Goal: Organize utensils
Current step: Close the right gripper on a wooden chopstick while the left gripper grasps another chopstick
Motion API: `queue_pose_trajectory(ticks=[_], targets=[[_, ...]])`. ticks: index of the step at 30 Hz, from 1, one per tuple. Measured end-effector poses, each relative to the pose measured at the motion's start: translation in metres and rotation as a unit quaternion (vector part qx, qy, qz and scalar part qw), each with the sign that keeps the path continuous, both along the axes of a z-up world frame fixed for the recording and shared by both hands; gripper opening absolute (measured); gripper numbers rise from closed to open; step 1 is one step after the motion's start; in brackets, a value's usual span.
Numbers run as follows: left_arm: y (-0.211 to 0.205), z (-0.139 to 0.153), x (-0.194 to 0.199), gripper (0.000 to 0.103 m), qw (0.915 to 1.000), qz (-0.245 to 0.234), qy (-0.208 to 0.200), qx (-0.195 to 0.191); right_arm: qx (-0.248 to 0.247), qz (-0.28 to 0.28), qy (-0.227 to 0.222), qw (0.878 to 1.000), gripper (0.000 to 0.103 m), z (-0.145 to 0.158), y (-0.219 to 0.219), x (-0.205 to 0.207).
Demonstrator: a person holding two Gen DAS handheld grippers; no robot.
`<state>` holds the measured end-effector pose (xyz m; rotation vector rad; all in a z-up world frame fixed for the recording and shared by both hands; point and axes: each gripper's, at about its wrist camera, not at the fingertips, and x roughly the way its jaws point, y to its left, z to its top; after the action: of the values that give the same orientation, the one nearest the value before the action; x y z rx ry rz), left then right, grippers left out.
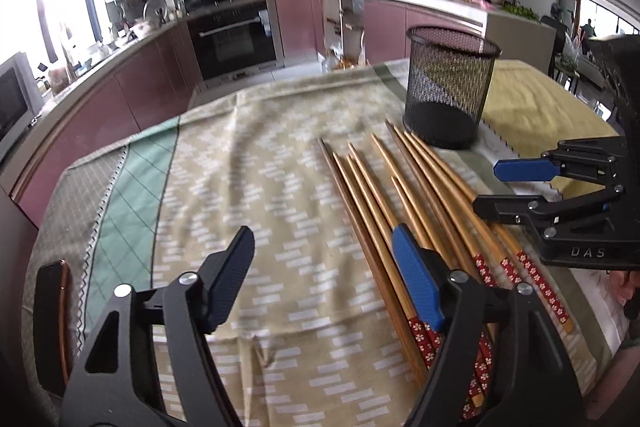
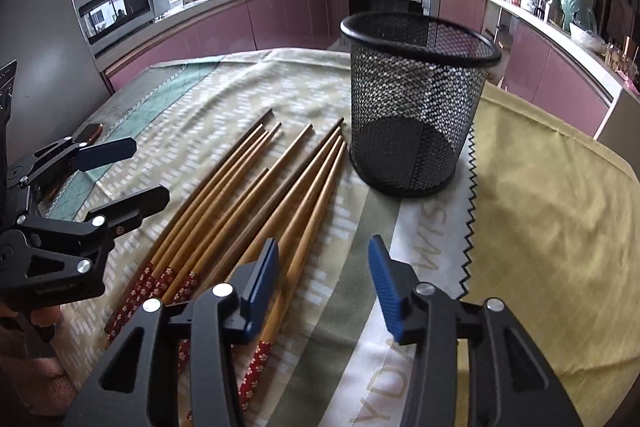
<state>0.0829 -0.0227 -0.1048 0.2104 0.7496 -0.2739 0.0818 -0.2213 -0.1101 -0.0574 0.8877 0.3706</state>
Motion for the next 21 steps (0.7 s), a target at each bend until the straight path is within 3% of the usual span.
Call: queue_pose_trajectory(ticks=[10,15,21], targets=[[-0.006,-0.018,0.027,0.051,0.9980,-0.012,0.061,-0.011,-0.014,0.007,0.024,1.000,0.034,-0.002,-0.003,0.006],[0.001,-0.018,0.032,0.050,0.9957,-0.021,0.085,-0.032,-0.016,0.012,0.030,0.999,0.032,-0.001,-0.002,0.012],[-0.012,-0.020,0.042,0.050,0.9952,-0.027,0.094,-0.004,-0.033,0.021,0.030,0.999,0.032,-0.001,0.005,0.018]])
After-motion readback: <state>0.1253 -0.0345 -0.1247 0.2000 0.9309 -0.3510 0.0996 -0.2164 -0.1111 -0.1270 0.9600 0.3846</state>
